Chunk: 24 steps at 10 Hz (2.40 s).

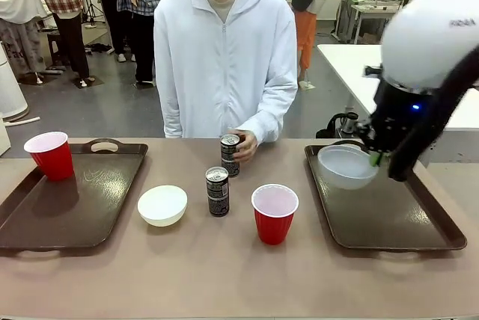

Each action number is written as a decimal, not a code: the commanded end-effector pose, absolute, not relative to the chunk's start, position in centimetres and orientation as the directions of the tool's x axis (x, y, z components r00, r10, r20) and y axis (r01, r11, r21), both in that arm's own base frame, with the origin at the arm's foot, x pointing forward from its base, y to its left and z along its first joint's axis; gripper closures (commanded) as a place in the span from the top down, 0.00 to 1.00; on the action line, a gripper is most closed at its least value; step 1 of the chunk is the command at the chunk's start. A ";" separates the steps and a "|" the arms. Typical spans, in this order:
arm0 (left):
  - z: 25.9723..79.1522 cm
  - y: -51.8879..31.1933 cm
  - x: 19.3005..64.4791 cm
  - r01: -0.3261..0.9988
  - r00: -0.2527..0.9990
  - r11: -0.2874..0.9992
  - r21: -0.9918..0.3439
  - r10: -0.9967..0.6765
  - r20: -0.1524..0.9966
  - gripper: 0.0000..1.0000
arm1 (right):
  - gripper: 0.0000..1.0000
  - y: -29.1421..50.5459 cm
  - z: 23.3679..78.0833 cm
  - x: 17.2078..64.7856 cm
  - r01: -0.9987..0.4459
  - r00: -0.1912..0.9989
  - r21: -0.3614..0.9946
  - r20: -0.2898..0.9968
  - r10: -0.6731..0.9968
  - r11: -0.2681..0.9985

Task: Prepare tableware on both trays.
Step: Pick up a Picnic Bowl from the table and place it on a Handle tray.

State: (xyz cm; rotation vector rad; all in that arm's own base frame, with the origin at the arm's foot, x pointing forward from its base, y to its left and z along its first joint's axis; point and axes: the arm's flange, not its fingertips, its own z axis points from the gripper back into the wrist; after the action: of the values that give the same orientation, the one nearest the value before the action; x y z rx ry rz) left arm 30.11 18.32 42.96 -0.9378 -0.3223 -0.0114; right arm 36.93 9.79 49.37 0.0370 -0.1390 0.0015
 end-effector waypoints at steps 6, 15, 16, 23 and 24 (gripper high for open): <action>43.0 18.4 30.1 0.155 0.947 0.590 -0.792 0.139 0.289 1.00 | 0.00 0.9 44.7 42.0 0.123 0.968 -0.035 0.225 -0.112 0.992; 43.0 18.4 30.1 0.155 0.947 0.590 -0.792 0.139 0.289 1.00 | 0.00 6.7 48.5 29.2 0.126 0.991 -0.102 -0.041 -0.130 0.987; 43.0 18.4 30.1 0.155 0.947 0.590 -0.792 0.139 0.289 1.00 | 0.00 6.9 47.9 29.5 0.123 0.990 -0.101 -0.052 -0.128 0.987; 43.0 18.4 30.1 0.155 0.947 0.590 -0.792 0.139 0.289 1.00 | 0.00 6.2 44.3 35.5 0.145 0.975 0.002 0.172 -0.144 0.989; 43.0 18.4 30.1 0.155 0.947 0.590 -0.792 0.139 0.289 1.00 | 0.00 5.6 42.7 37.1 0.154 0.965 0.032 0.208 -0.157 0.988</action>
State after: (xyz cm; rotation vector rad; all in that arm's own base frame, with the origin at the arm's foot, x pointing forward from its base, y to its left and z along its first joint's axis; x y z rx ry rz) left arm 30.11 18.32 42.99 -0.9370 -0.3231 -0.0109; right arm 35.53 6.08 46.02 -0.0291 -0.1716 -0.1455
